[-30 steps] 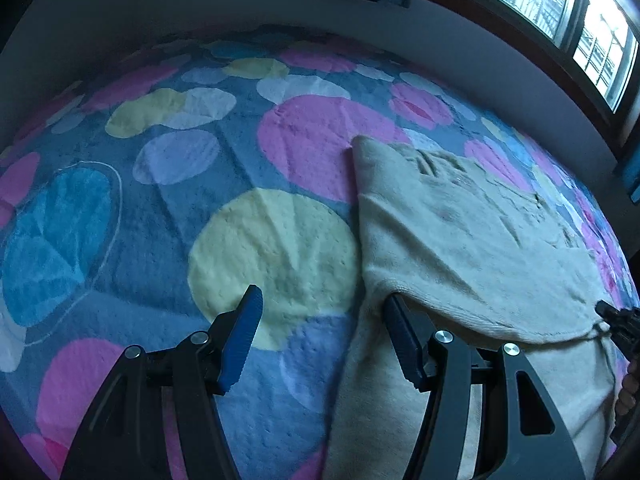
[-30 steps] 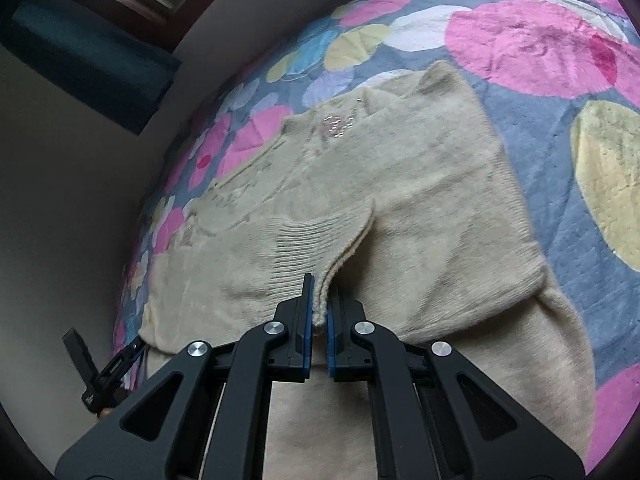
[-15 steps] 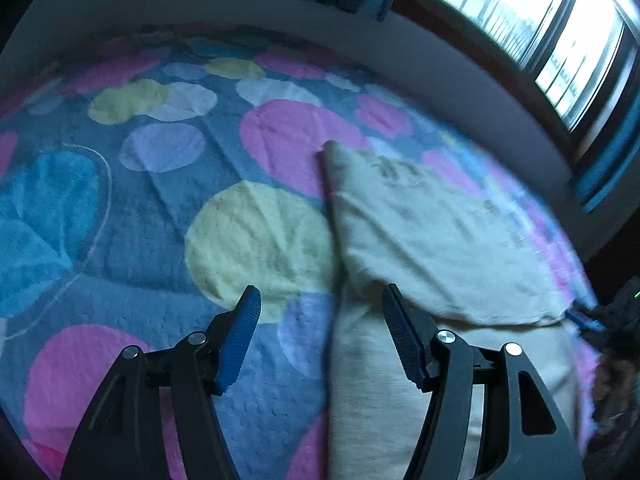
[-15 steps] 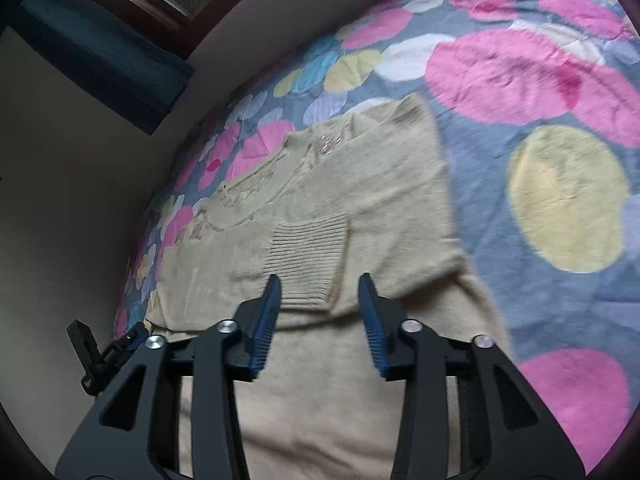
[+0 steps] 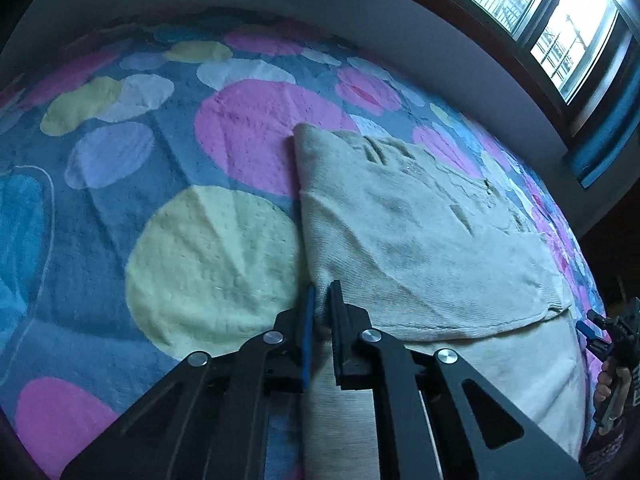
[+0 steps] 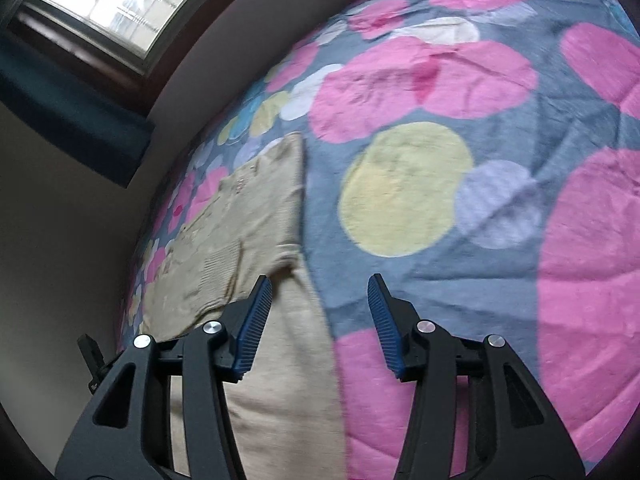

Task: Fold small clothes
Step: 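Grasp the folded side edge of the sweater with the left tool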

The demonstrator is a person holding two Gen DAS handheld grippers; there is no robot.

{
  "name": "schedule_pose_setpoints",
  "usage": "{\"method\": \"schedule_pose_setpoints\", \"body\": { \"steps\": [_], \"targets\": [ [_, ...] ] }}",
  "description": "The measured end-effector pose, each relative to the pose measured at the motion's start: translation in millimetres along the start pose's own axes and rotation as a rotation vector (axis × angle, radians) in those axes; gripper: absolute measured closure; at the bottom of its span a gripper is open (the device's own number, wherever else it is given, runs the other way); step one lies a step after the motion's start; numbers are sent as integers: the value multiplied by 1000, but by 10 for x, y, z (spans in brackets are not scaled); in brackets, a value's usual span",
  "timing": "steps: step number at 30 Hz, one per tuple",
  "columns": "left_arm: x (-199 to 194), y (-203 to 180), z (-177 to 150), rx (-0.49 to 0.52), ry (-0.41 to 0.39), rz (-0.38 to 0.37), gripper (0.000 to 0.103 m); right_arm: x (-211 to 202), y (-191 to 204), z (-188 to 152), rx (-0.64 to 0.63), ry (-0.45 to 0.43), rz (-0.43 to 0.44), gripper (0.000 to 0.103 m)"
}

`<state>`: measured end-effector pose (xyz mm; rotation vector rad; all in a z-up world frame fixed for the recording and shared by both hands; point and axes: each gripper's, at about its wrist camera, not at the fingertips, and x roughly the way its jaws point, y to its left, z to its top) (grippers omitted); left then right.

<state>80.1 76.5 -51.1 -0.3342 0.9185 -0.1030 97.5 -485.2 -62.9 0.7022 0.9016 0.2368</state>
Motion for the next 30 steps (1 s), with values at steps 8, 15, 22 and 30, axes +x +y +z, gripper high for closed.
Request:
{"method": "schedule_pose_setpoints", "body": {
  "steps": [8,15,22,30],
  "targets": [
    [-86,13,162,2,-22,-49,94,25,-128,-21,8,4,32,53],
    [147,-26,535,-10,-22,-65,59,39,-139,-18,-3,4,47,49],
    [643,107,816,-29,44,37,93,41,-134,-25,-13,5,51,48],
    [569,226,843,-45,29,21,95,-19,-94,-74,-18,14,44,47]
  ]
}}
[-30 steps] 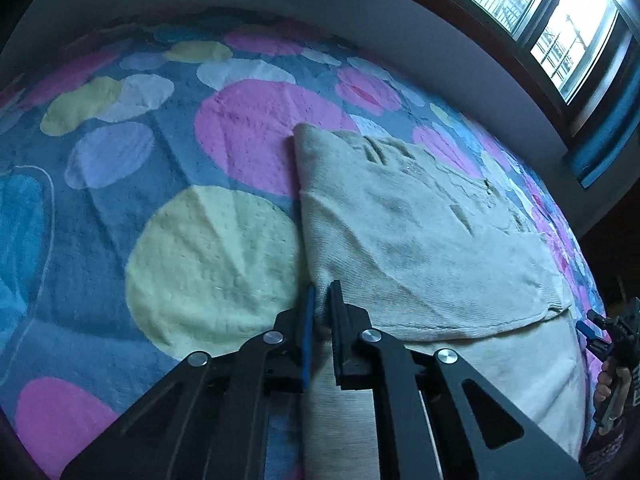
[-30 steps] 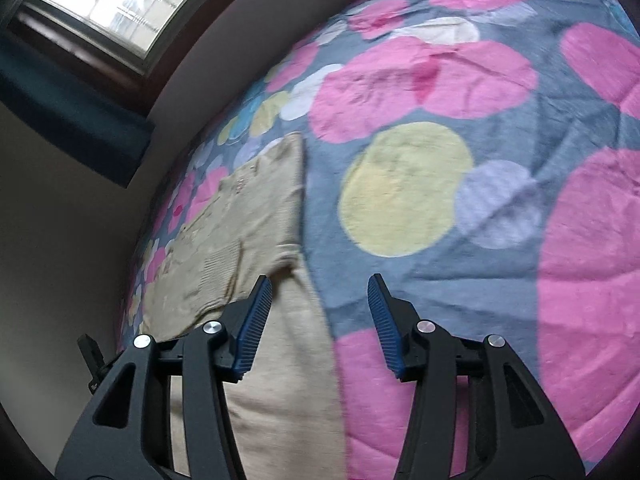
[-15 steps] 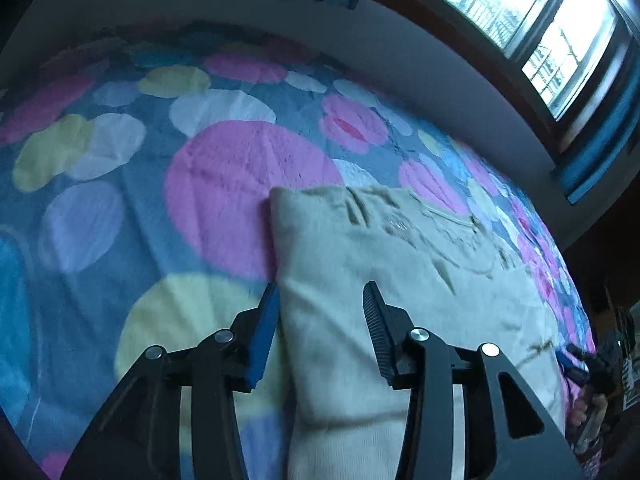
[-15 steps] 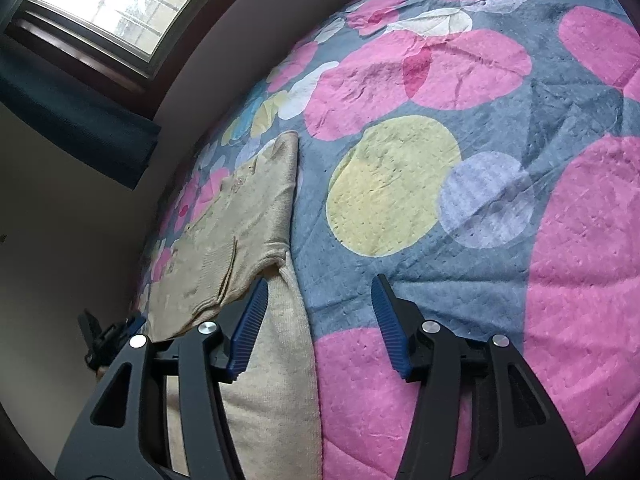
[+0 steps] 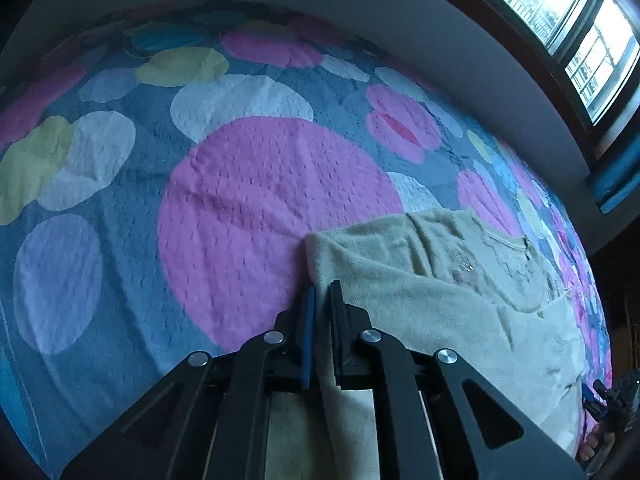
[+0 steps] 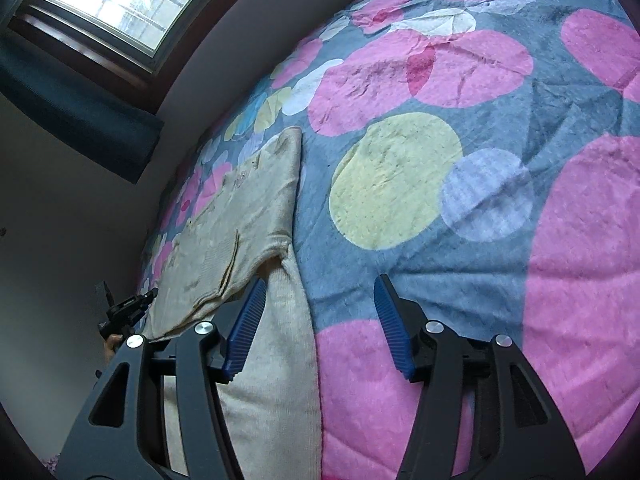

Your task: Fold small clothes

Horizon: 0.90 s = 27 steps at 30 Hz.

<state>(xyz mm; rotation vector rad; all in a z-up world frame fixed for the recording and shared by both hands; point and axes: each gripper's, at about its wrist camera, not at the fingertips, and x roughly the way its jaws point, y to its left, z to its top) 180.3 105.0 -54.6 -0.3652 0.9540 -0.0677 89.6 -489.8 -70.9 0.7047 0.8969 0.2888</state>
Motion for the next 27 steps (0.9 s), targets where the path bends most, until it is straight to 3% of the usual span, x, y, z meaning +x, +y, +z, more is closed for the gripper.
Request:
{"method": "schedule_pose_setpoints", "body": {
  "steps": [3,5,7,9,18,27],
  "targets": [
    [-142,6,-120,5,4,-14,93,-121,11,-90,-5,13,2,47],
    [-311,13,-290,19,8,-22,82,-239,7,-187,-8,26,6,47],
    [-506,24,-502,24,10,-29,62,-327,-1,-276,-8,42,12,47],
    [-723,51,-764,13,17,-51,57,-427,-3,-408,-8,70,20,47],
    [-1506,39,-1846,-50,83,-157,56,-792,80,-1121,-19,214,100,47],
    [-1939,-99,-2634,-53,189,-251,56,-1114,161,-1688,-32,313,164,46]
  ]
}}
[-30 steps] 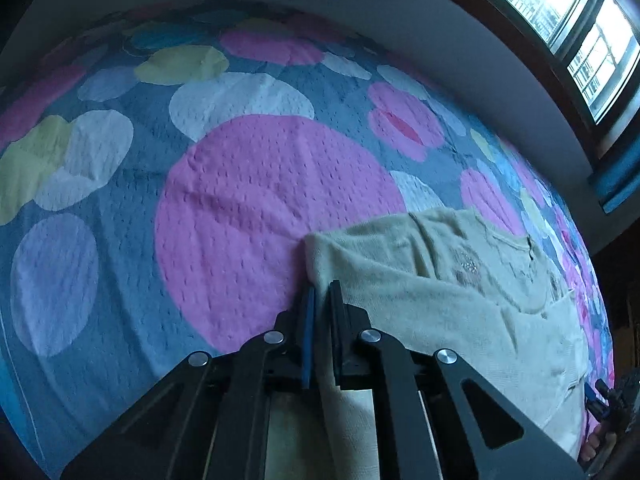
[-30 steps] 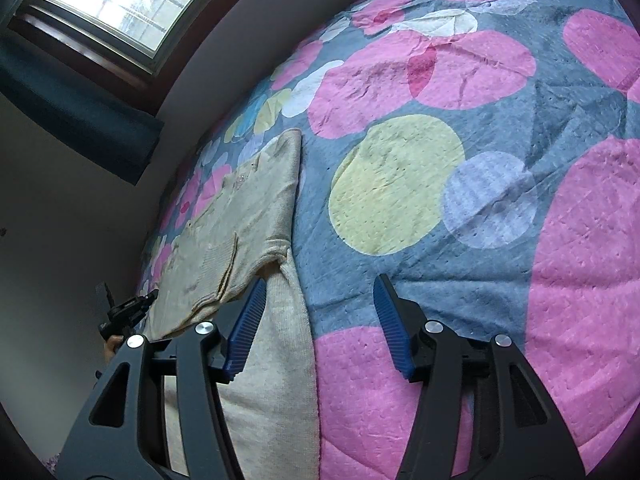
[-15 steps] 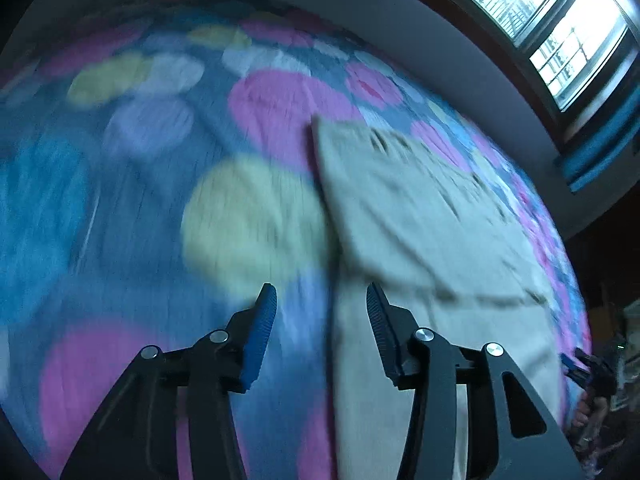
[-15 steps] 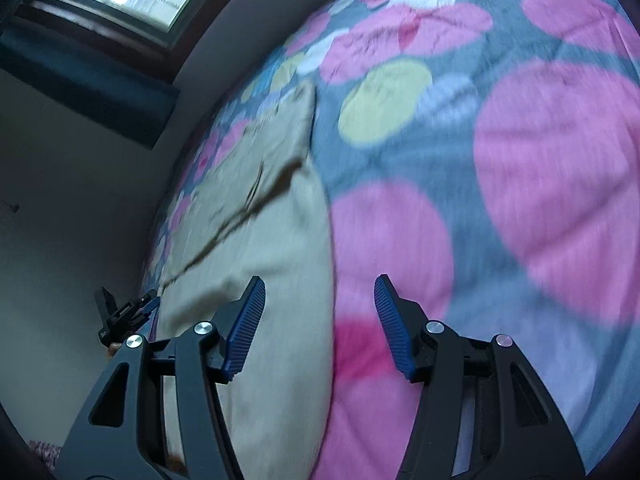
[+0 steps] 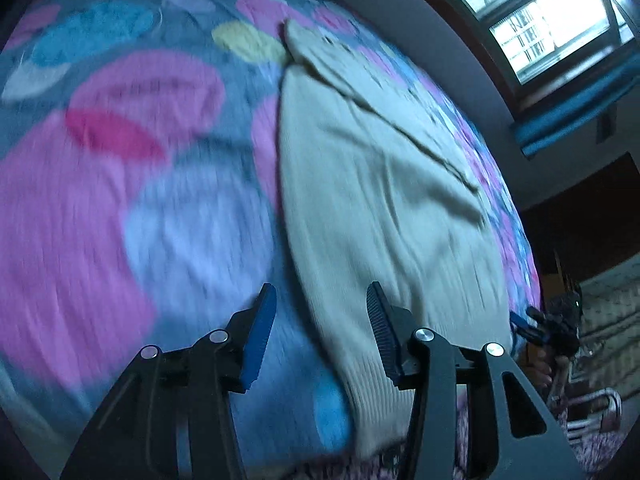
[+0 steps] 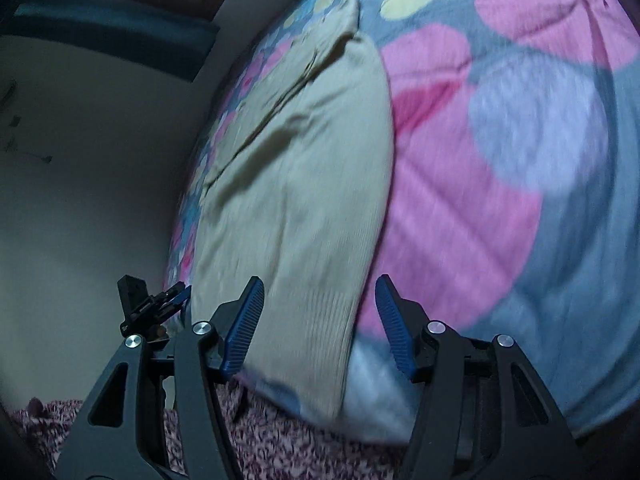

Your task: Fold small clothes

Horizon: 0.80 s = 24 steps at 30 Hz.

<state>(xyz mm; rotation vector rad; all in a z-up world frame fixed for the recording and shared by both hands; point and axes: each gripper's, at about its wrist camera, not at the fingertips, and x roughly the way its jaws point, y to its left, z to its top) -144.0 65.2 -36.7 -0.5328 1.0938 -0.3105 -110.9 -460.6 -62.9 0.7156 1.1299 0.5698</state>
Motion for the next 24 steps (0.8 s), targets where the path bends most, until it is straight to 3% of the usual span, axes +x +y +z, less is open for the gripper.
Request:
{"method": "schedule_pose_setpoints", "body": {
  "steps": [8,17,22,24],
  "targets": [
    [-20,-92,-378,-23,68,-113,56,144,24,-376,16,92,124,45],
    [94,-260,-465,-2,114,-206,56,257,90,-472,-3,128,175,45],
    [164,-277,-480,-12,119,-254,56,304,145,-442,-14,105,158,55],
    [174,-300,-474,-6,115,-256,57,349,195,-473,-18,103,144,64]
  ]
}}
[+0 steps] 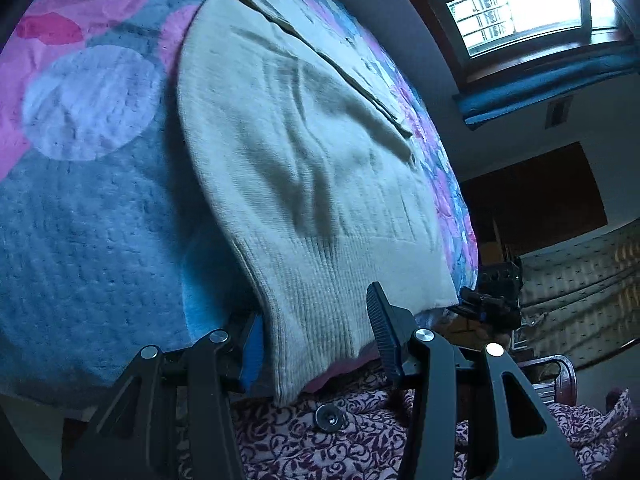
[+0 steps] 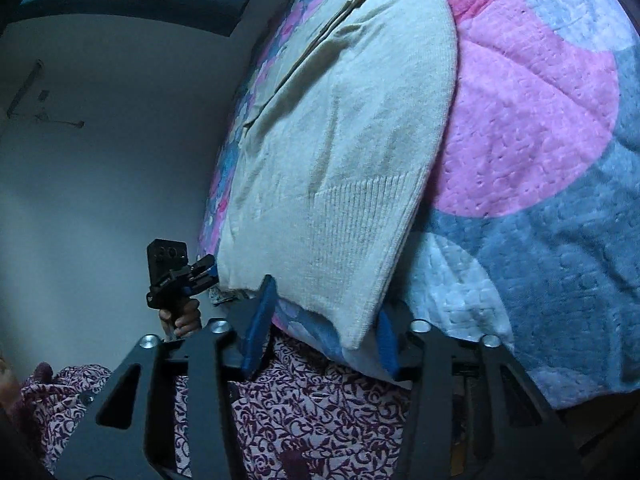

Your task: Fold small clothes

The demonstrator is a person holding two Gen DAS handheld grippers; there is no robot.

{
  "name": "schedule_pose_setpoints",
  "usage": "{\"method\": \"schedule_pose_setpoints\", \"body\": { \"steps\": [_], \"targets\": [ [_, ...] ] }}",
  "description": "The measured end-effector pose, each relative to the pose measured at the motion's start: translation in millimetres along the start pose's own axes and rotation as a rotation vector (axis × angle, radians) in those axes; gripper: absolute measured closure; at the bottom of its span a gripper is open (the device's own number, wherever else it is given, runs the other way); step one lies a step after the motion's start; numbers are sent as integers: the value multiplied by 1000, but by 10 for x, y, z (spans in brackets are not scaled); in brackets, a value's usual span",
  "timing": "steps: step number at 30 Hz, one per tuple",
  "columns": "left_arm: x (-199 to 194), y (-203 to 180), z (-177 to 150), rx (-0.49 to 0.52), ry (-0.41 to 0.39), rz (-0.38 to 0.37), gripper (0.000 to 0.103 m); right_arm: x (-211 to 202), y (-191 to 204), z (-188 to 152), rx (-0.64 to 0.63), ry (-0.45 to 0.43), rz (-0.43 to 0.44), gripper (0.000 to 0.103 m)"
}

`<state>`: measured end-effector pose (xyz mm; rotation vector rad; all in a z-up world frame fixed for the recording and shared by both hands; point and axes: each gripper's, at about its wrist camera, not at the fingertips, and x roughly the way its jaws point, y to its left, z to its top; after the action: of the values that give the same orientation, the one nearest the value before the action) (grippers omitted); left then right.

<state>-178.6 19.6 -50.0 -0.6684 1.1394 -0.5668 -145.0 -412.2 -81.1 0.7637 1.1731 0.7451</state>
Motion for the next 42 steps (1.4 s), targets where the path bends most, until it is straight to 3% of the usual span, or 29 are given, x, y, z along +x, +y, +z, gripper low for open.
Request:
{"method": "schedule_pose_setpoints", "body": {
  "steps": [2,4,5,6,9,19,25,28,35,42],
  "targets": [
    [9,-6,-17,15,3,13,65,88,59,-30,-3,4,-16,75],
    [46,-6,-41,24,23,15,90,124,72,-51,-13,11,-41,88],
    [63,-4,-58,26,27,16,95,135,82,-56,-18,13,-53,97],
    [67,-5,-67,29,27,20,97,132,108,-57,-25,11,-64,98],
    [-19,-35,-69,38,-11,10,98,51,190,-67,-43,-25,-62,99],
    [-520,-422,245,109,-191,-75,99,-483,494,117,-84,-197,106,100],
    [-508,-517,693,137,-240,-100,98,-501,676,631,-136,-253,143,100],
    [-424,-499,1034,154,-272,-85,98,-405,680,1075,-138,-275,158,100],
    [27,-129,1780,89,-253,-33,98,90,258,1932,-34,-260,141,100],
    [467,280,2163,30,-187,20,98,493,-229,2347,83,-227,89,99]
  ]
}}
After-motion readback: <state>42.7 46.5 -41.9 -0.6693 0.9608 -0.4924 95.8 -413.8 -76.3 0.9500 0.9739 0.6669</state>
